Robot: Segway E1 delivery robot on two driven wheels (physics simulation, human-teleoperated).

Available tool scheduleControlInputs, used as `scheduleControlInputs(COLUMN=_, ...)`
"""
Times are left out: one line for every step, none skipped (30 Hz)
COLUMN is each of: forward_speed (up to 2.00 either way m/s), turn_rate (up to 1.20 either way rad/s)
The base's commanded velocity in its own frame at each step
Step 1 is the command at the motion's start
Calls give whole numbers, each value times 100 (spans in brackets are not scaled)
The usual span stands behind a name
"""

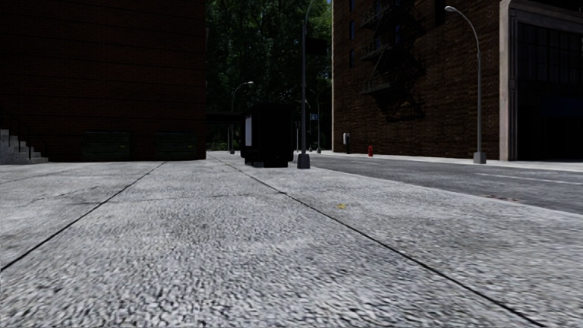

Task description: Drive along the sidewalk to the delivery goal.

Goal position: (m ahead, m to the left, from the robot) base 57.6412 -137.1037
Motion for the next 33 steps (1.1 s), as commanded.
scheduleControlInputs(forward_speed=200, turn_rate=19)
scheduleControlInputs(forward_speed=200, turn_rate=26)
scheduleControlInputs(forward_speed=200, turn_rate=26)
scheduleControlInputs(forward_speed=200, turn_rate=30)
scheduleControlInputs(forward_speed=200, turn_rate=32)
scheduleControlInputs(forward_speed=200, turn_rate=32)
scheduleControlInputs(forward_speed=200, turn_rate=32)
scheduleControlInputs(forward_speed=200, turn_rate=33)
scheduleControlInputs(forward_speed=200, turn_rate=33)
scheduleControlInputs(forward_speed=200, turn_rate=33)
scheduleControlInputs(forward_speed=200, turn_rate=33)
scheduleControlInputs(forward_speed=200, turn_rate=33)
scheduleControlInputs(forward_speed=200, turn_rate=33)
scheduleControlInputs(forward_speed=200, turn_rate=33)
scheduleControlInputs(forward_speed=200, turn_rate=34)
scheduleControlInputs(forward_speed=200, turn_rate=34)
scheduleControlInputs(forward_speed=200, turn_rate=34)
scheduleControlInputs(forward_speed=200, turn_rate=34)
scheduleControlInputs(forward_speed=200, turn_rate=34)
scheduleControlInputs(forward_speed=200, turn_rate=34)
scheduleControlInputs(forward_speed=200, turn_rate=34)
scheduleControlInputs(forward_speed=200, turn_rate=34)
scheduleControlInputs(forward_speed=200, turn_rate=34)
scheduleControlInputs(forward_speed=200, turn_rate=34)
scheduleControlInputs(forward_speed=200, turn_rate=34)
scheduleControlInputs(forward_speed=200, turn_rate=34)
scheduleControlInputs(forward_speed=200, turn_rate=34)
scheduleControlInputs(forward_speed=200, turn_rate=34)
scheduleControlInputs(forward_speed=200, turn_rate=34)
scheduleControlInputs(forward_speed=200, turn_rate=34)
scheduleControlInputs(forward_speed=200, turn_rate=34)
scheduleControlInputs(forward_speed=200, turn_rate=34)
scheduleControlInputs(forward_speed=200, turn_rate=34)
